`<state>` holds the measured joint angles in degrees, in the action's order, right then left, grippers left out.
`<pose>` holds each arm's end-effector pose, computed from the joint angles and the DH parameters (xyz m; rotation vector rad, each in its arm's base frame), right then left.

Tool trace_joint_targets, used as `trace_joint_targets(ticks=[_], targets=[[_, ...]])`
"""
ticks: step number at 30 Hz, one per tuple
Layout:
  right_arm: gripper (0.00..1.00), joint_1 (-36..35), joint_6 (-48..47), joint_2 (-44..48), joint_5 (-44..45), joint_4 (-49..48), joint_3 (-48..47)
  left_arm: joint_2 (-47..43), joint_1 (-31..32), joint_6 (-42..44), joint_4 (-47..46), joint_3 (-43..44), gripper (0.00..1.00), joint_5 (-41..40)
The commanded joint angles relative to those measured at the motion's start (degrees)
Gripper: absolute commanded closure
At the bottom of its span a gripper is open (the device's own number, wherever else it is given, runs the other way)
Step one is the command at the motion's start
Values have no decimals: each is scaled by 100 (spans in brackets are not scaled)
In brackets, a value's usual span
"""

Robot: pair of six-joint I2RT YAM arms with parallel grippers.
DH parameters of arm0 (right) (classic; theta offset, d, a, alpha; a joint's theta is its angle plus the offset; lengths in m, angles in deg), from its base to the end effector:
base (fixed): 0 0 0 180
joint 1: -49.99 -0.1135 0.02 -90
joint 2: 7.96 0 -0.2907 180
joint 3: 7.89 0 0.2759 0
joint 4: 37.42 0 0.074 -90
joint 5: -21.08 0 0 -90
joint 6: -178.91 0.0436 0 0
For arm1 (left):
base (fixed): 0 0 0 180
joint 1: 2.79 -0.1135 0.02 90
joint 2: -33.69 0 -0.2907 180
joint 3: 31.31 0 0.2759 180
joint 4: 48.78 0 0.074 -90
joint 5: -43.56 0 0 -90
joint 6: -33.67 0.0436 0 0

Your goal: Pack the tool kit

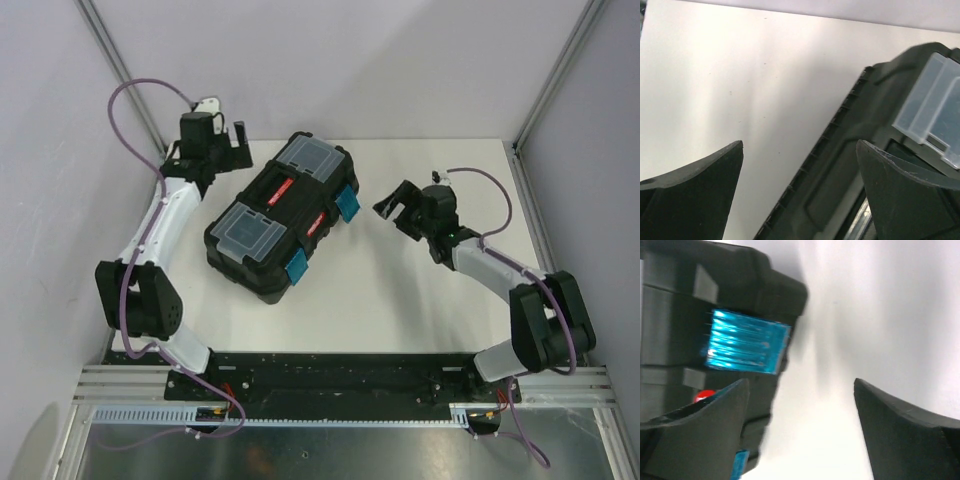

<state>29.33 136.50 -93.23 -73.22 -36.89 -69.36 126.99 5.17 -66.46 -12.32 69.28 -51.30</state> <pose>0.3315 0.1285 0.2435 0.4383 2.0484 0.8232 0.4095 -0.0535 0.3815 -0.0911 2.0776 -0.1047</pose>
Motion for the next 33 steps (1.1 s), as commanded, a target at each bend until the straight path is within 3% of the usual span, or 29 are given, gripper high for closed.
trace_joint_targets(ticks=[1, 5, 8, 11, 18, 23, 26, 29, 33], targets=[[20, 124, -576, 552, 891, 1560, -257, -310, -471, -449, 39, -7, 2, 301], [75, 224, -572, 497, 1057, 1885, -384, -368, -681, -976, 119, -606, 15, 534], [93, 222, -642, 366, 1088, 1962, -495, -341, -690, -1151, 118, -1017, 29, 1213], [98, 221, -671, 242, 1083, 2004, -573, -387, -683, -1263, 121, -1399, 41, 1634], [100, 213, -664, -66, 964, 1974, -669, -948, -585, -1478, 90, -2235, 56, 2350], [93, 147, -785, -412, 916, 1927, -912, -1554, -328, -1527, 56, -2803, 63, 2474], [98, 97, -936, -731, 973, 2007, -1225, -1981, -144, -1511, 33, -3093, 65, 2399], [100, 90, -1165, -1180, 958, 2229, -1716, -2328, -94, -1433, 38, -3208, 61, 1906], [100, 61, -1551, -1975, 661, 2769, -2718, -2305, -240, -1403, 33, -2756, 30, 1211]])
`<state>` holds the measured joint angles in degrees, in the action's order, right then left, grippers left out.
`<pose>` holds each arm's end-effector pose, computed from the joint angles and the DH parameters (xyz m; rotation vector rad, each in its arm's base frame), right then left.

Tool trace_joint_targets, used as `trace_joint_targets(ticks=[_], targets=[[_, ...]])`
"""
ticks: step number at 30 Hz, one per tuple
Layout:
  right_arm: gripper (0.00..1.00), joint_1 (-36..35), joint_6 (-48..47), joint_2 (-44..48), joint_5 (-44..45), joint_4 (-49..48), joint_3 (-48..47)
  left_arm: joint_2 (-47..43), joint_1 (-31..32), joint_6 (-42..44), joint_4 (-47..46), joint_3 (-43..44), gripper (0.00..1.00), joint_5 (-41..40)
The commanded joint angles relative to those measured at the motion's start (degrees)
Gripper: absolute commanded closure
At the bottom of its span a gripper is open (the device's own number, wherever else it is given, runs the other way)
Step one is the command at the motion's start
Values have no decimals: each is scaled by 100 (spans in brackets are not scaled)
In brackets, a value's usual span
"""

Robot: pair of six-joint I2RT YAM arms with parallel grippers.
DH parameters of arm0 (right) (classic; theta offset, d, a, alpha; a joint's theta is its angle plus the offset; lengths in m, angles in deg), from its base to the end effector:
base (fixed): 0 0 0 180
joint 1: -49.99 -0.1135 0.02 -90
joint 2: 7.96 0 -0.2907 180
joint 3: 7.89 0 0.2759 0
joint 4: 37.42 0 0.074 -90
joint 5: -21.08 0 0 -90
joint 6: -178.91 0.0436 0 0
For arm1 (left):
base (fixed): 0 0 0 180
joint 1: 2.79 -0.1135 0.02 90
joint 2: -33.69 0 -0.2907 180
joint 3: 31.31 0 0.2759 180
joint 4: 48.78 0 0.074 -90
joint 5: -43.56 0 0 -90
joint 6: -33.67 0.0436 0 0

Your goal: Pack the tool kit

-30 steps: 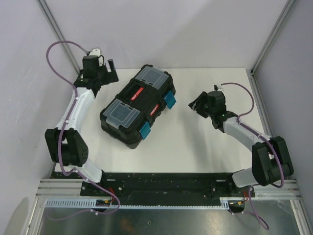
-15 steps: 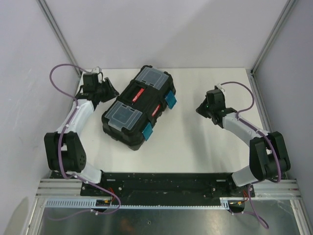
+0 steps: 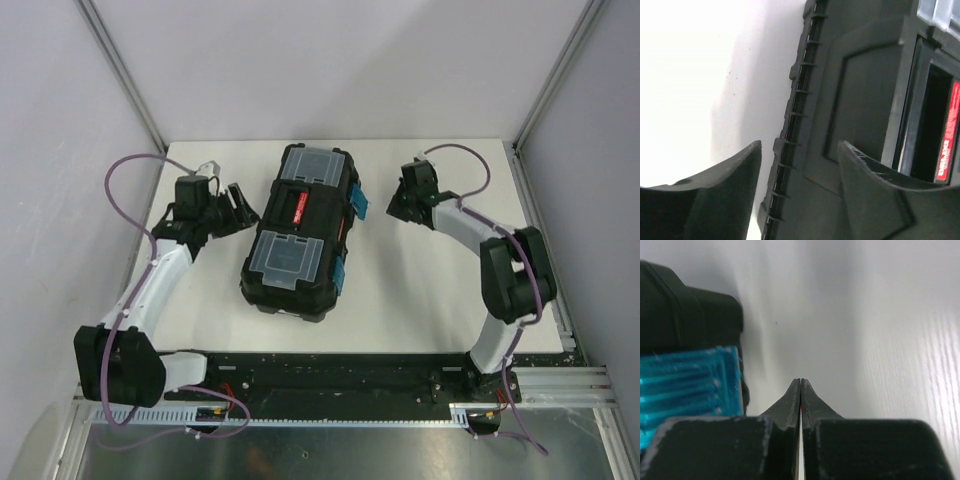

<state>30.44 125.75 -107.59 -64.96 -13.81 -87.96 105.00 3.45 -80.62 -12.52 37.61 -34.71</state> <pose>0.3914 0.1358 0.2273 0.3894 2.3265 0.4107 0.2909 -0.0407 0.3045 -0.2461 2.2665 -0.5138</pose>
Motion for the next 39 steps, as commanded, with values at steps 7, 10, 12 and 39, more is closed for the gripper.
trace_joint_targets(ticks=[7, 10, 12, 39], targets=[[100, -238, -771, -1755, -108, 1661, -2611, 924, -148, -60, 37, 1953, 2, 9], [97, -306, -805, -2147, -149, 2037, -3157, 1308, -137, -45, 19, 2297, 1, 510], [93, -357, -793, -2293, -181, 2172, -3377, 1498, -107, 7, 0, 2405, 1, 793], [91, -622, -100, -2934, -1659, 893, -3468, 2775, 1077, 538, -174, 1859, 6, 2662]])
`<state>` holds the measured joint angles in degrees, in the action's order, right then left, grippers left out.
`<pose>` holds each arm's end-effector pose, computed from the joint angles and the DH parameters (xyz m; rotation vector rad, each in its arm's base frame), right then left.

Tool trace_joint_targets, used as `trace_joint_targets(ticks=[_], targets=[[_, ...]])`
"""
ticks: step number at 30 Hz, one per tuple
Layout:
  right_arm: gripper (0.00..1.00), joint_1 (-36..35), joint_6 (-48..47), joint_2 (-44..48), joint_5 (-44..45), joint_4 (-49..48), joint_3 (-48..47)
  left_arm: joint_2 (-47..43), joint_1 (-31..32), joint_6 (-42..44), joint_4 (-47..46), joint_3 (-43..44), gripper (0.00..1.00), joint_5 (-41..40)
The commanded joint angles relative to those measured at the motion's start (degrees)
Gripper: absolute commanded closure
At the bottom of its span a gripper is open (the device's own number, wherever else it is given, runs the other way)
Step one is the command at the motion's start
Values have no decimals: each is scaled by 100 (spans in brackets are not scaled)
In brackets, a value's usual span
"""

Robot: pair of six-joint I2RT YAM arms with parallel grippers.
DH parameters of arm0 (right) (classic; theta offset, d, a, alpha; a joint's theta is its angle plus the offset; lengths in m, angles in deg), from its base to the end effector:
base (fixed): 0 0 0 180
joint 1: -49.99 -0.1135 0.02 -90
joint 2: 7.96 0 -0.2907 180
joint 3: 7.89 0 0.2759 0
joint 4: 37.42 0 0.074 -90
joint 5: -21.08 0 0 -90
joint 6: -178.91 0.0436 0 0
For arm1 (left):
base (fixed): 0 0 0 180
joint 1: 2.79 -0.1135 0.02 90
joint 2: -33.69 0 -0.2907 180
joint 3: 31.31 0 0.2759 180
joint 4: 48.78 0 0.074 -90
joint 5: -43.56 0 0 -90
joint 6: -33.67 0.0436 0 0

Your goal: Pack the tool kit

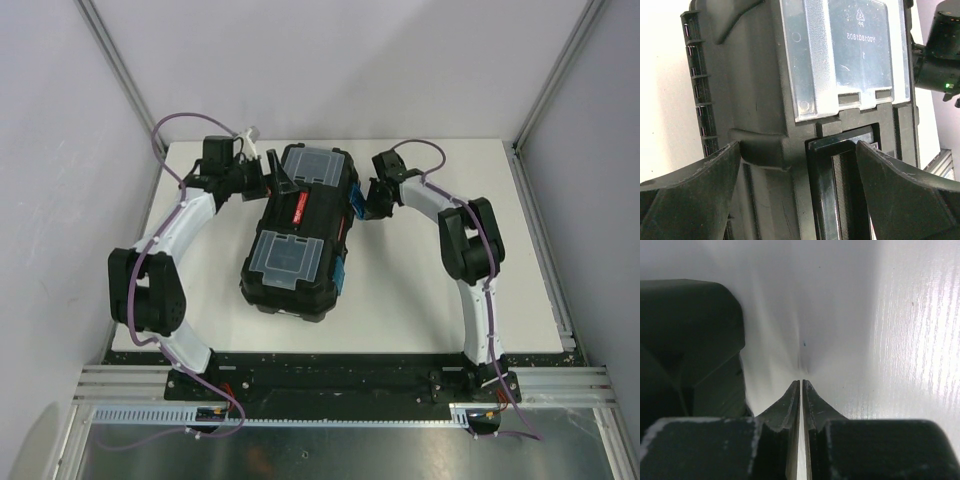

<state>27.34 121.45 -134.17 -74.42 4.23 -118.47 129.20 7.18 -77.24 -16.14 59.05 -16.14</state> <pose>0.4791 0.2045 0.1749 0.1904 2.6329 0.4713 0.4009 -0.0928 0.3097 0.0826 2.2667 -0.8802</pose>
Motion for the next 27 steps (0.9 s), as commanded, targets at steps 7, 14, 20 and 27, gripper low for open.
trace_joint_targets(ticks=[7, 14, 20, 27], targets=[[93, -370, 296, -532, -715, -908, -818, 557, 1127, 458, 189, -503, 13, 871], [95, -471, 364, -744, -855, -914, -1144, 759, 1561, 598, 185, -533, 16, 972], [97, -626, 655, -983, -1131, -1096, -1337, 937, 1813, 646, 189, -391, 19, 1187], [100, -762, 1197, -1168, -1642, -1679, -1329, 1059, 1847, 609, 132, -270, 21, 1481]])
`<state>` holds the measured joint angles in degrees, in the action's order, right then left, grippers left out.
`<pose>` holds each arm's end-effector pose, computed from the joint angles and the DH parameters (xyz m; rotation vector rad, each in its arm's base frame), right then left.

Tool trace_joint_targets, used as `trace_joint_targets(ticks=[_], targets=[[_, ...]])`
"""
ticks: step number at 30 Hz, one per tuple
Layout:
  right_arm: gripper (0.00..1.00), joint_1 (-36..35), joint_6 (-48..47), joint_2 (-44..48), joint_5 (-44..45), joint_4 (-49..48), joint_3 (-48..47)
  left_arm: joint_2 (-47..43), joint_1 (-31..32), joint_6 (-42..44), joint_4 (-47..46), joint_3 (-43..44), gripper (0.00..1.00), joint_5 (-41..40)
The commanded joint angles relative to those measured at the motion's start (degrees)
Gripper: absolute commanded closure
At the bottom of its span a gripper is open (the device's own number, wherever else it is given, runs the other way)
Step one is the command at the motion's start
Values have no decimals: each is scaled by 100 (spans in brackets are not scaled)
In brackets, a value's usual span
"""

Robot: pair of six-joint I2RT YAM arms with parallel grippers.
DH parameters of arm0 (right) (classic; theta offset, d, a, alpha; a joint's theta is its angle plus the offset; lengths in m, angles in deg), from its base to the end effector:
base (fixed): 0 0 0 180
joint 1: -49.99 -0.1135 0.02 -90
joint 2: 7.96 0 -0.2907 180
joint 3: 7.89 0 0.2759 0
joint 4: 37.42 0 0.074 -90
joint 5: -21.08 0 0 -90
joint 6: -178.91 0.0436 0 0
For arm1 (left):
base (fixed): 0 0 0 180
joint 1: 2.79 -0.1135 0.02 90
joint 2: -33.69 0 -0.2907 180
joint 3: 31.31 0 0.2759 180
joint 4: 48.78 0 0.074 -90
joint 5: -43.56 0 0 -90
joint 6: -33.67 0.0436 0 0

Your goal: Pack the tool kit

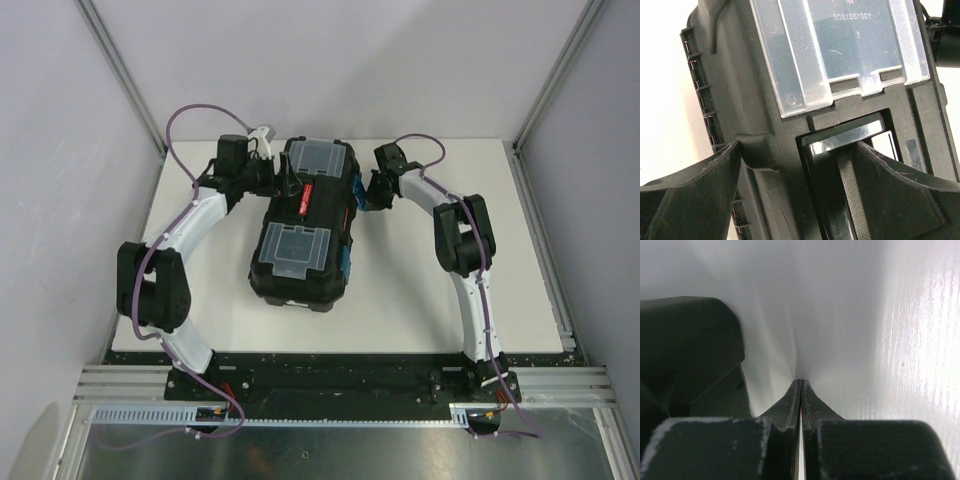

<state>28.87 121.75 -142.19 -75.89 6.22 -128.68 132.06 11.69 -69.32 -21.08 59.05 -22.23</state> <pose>0.5157 0.2049 0.1592 0.2223 2.6307 0.4971 0.4098 -0.1243 0.2963 0.2720 2.2090 -0.7302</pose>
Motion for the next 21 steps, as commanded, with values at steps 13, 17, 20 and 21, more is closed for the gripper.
trace_joint_targets(ticks=[13, 17, 20, 21], targets=[[100, -1027, 1886, -717, -2102, -2750, -309, 906, 1490, -191, 484, -290, 23, 2406], [100, -1074, 1913, -807, -2196, -2792, -316, 933, 1510, -185, 468, -273, 23, 2418], [100, -1016, 1895, -644, -1975, -2757, -74, 869, 1477, -212, 472, -262, 23, 2204], [100, -950, 1907, -531, -1874, -2752, 61, 825, 1434, -247, 468, -259, 22, 2098]])
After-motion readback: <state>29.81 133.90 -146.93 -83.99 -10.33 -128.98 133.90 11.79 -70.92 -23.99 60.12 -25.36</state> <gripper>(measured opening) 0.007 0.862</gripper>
